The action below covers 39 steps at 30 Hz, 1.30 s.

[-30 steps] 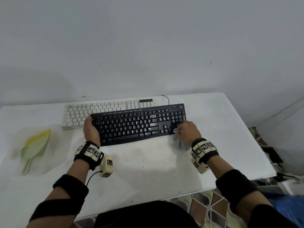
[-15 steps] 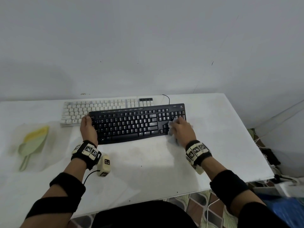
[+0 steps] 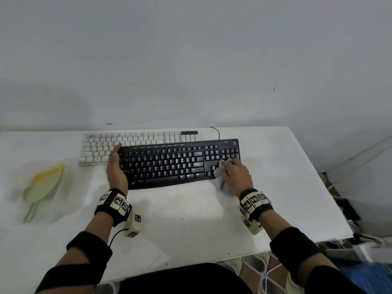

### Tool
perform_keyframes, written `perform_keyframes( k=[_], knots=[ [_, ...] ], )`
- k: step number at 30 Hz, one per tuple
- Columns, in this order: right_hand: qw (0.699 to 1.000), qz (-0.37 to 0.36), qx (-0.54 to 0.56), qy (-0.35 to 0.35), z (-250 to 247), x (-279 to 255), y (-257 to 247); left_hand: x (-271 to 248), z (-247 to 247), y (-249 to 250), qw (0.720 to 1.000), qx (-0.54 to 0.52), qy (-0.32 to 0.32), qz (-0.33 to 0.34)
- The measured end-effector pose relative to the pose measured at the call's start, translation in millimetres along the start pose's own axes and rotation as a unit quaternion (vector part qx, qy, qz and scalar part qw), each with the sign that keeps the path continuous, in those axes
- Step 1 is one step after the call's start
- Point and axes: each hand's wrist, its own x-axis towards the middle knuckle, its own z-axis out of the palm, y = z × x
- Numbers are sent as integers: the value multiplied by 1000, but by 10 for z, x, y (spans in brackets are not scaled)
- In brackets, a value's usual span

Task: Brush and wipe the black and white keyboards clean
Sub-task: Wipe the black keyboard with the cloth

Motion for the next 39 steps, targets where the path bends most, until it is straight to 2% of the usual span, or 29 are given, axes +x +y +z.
perform_keyframes(
  k=[3, 7, 13, 19, 22, 25, 28, 33, 36, 39],
  knots=[
    [1000, 21, 9, -10, -36, 36, 51, 39, -14, -33, 999, -23, 22, -8],
    [998, 10, 35, 54, -182, 278, -37, 119, -54, -47, 999, -41, 6, -22],
    [1000, 9, 12, 18, -89, 337, -59, 104, -2, 48, 994, 85, 20, -59],
    [999, 1, 20, 34, -45, 198, -36, 51, -3, 49, 989, 146, 17, -31],
    [999, 5, 25, 33, -52, 196, -65, 91, -17, -17, 996, 83, 12, -11],
    [999, 9, 20, 26, -48, 192, -53, 136, -8, -37, 999, -22, -6, -31],
    [1000, 10, 17, 18, -67, 191, -33, 190, -37, -33, 998, -43, -9, -47],
    [998, 14, 26, 50, -200, 340, -101, 77, 22, 51, 997, -71, 6, -28],
    [1000, -2, -19, -12, -174, 275, -90, 23, 51, 93, 997, -75, 2, -26],
    [996, 30, -51, -71, -143, 69, -109, 53, 26, 54, 997, -74, 4, -26]
  ],
)
